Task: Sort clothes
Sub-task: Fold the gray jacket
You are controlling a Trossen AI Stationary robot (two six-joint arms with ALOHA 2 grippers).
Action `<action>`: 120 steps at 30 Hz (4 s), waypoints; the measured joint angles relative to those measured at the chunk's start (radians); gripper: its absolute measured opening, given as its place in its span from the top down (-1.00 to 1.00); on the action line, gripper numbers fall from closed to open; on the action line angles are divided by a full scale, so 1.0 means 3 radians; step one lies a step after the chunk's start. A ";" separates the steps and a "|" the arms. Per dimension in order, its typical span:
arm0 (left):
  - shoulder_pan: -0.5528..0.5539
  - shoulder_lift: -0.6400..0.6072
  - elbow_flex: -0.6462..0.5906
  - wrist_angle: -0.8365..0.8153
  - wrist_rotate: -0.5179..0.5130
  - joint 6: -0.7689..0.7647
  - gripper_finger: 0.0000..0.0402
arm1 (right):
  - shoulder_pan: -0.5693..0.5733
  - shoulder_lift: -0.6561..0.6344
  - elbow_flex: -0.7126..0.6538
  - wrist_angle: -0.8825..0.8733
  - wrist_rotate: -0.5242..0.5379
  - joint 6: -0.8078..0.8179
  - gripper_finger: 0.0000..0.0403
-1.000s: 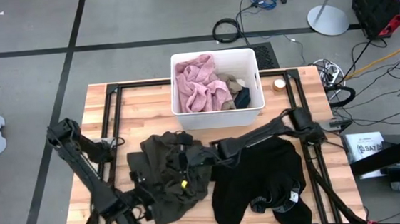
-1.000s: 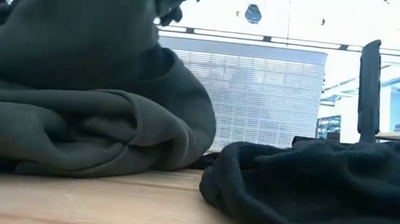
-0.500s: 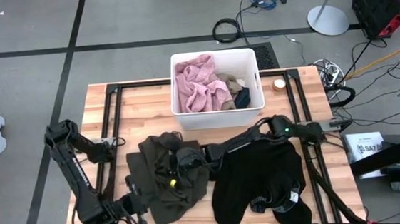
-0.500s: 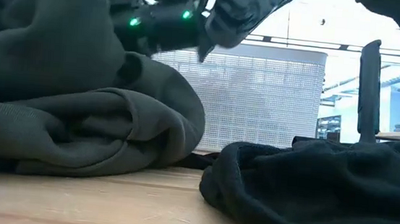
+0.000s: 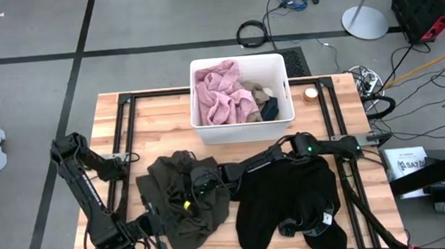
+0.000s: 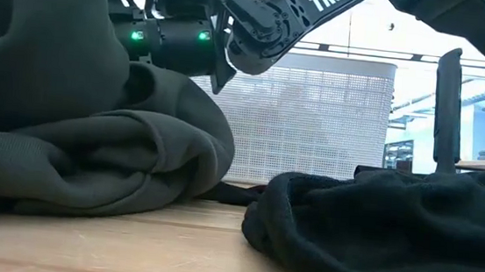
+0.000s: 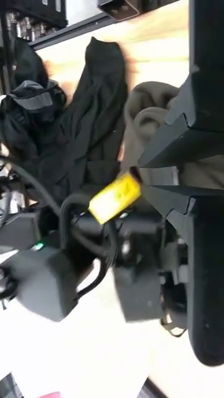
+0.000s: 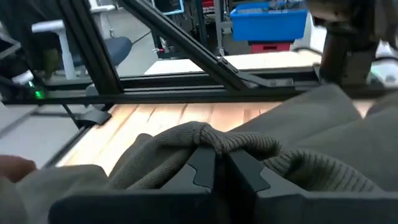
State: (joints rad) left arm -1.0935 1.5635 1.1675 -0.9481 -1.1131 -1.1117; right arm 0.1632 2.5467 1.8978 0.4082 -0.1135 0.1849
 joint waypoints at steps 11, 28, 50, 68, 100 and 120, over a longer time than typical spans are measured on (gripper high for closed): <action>0.0030 0.0017 -0.0496 0.0578 0.0293 -0.0031 0.68 | -0.0114 -0.0017 -0.0004 -0.0028 -0.0385 0.0489 0.59; 0.0230 0.0008 -0.0849 0.0801 0.0689 -0.0117 0.68 | -0.0054 0.0001 0.0955 -0.1725 -0.0142 -0.0040 0.10; 0.0194 0.0014 -0.0858 -0.0235 0.1275 -0.0980 0.68 | 0.0065 -0.0887 0.1468 -0.4748 0.0200 -0.0308 0.17; 0.0044 -0.0075 -0.0674 -0.0813 0.1624 -0.1428 0.68 | 0.0308 -0.0843 0.0061 -0.2042 0.0470 -0.0124 0.17; 0.0577 -0.0938 -0.0217 -0.0745 0.0518 -0.1351 0.68 | 0.0311 -0.0845 -0.0672 -0.0870 0.0458 -0.0222 0.17; 0.1784 -0.2809 -0.1024 -0.0872 0.1918 -0.0637 0.68 | 0.0313 -0.0845 -0.0672 -0.0873 0.0454 -0.0246 0.17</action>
State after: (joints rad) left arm -0.5584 0.7207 0.8602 -1.2097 -0.5377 -1.3027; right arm 0.2569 2.2932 1.6962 0.1463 0.0227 0.1112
